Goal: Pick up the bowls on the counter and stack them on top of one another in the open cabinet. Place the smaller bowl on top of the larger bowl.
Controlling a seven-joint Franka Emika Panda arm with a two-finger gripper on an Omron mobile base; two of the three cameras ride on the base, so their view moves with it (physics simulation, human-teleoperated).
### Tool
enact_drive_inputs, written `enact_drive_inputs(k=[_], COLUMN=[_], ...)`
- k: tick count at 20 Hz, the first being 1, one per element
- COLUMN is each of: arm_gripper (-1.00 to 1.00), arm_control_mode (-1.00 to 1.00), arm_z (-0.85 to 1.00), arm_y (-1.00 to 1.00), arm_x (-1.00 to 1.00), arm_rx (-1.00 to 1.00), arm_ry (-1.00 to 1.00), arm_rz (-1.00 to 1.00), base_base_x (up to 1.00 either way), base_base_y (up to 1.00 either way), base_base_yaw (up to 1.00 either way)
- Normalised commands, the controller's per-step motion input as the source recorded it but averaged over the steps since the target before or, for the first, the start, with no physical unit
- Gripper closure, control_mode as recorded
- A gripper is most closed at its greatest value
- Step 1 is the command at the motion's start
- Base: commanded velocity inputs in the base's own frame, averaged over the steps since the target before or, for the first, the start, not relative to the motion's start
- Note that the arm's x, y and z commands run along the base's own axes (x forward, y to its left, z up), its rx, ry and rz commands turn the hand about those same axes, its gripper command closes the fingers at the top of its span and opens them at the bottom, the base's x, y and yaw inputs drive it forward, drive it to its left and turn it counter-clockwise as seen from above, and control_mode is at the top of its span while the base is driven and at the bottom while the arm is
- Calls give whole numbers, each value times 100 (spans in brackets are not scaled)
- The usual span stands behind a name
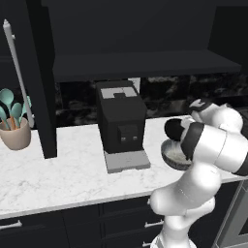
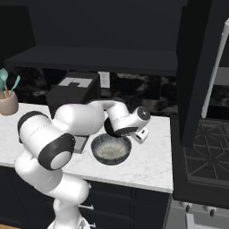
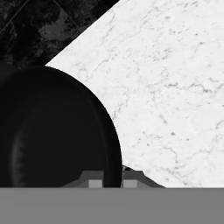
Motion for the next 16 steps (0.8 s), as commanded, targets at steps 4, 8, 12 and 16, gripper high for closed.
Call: enact_drive_inputs(k=[4, 8, 12, 16], arm_gripper=[100, 100, 100, 100], arm_control_mode=[-100, -100, -100, -100], arm_z=[-20, -20, -37, -19], arm_y=[0, 0, 0, -5], arm_x=[-73, 3, 14, -19], arm_rx=[-3, -3, 0, 0], arm_ry=[20, 7, 9, 13], arm_rz=[0, 0, 0, 0], base_base_x=[0, 0, 0, 0], base_base_y=[0, 0, 0, 0], base_base_yaw=[0, 0, 0, 0])
